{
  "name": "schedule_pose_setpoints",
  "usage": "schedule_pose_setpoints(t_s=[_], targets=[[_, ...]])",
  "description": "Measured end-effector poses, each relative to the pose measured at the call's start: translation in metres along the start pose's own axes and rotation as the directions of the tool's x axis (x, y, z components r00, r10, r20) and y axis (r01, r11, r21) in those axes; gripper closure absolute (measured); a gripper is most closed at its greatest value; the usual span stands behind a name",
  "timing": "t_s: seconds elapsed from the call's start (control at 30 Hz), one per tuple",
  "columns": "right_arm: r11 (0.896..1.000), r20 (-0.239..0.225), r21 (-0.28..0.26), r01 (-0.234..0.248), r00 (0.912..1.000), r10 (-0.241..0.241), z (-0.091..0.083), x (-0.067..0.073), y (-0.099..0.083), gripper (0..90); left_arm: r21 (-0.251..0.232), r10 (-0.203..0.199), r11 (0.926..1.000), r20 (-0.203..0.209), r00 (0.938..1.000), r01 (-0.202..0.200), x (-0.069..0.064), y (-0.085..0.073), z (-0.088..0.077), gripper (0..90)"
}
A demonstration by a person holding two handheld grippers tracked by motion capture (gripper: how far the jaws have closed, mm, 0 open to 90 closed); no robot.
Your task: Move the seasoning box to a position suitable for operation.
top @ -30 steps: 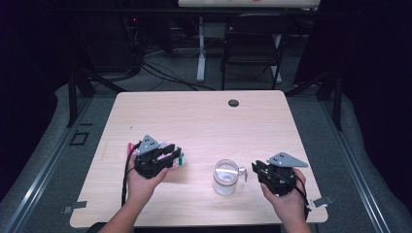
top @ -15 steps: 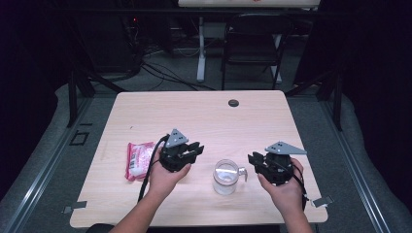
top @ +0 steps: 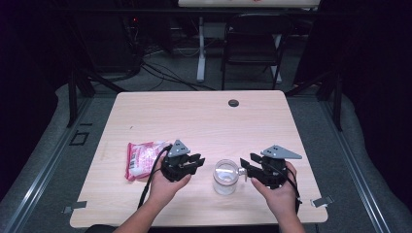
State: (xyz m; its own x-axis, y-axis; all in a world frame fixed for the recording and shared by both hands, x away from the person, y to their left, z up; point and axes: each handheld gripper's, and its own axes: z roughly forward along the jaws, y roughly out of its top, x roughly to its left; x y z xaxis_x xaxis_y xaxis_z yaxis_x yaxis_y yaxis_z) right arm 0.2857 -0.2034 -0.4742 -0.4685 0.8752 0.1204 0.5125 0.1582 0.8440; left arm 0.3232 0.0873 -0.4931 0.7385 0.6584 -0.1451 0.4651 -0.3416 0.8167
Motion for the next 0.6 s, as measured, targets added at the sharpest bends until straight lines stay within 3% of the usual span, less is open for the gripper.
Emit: schedule_pose_setpoints(t_s=[0.33,0.43,0.53,0.6], targets=[[0.997,-0.001,-0.042,-0.072,0.9974,0.072,0.0010,-0.0092,-0.0023,47.9,0.012,0.001,0.9999,0.002,1.0000,-0.001,-0.0024,-0.0038,0.0054,67.1],[0.994,-0.020,-0.065,-0.091,0.9958,0.089,-0.0004,-0.0090,-0.0016,47.9,0.007,-0.002,1.0000,0.014,0.9999,0.002,-0.0027,-0.0045,0.0072,62.0],[0.992,-0.049,-0.080,-0.094,0.9947,0.090,-0.0025,-0.0074,-0.0012,48.2,0.004,-0.012,0.9999,0.043,0.9990,0.012,-0.0027,-0.0046,0.0067,59.4],[0.997,-0.034,-0.069,-0.043,0.9986,0.041,-0.0042,-0.0042,-0.0014,53.4,0.016,-0.005,0.9999,0.054,0.9985,0.005,-0.0042,-0.0048,0.0070,58.9]])
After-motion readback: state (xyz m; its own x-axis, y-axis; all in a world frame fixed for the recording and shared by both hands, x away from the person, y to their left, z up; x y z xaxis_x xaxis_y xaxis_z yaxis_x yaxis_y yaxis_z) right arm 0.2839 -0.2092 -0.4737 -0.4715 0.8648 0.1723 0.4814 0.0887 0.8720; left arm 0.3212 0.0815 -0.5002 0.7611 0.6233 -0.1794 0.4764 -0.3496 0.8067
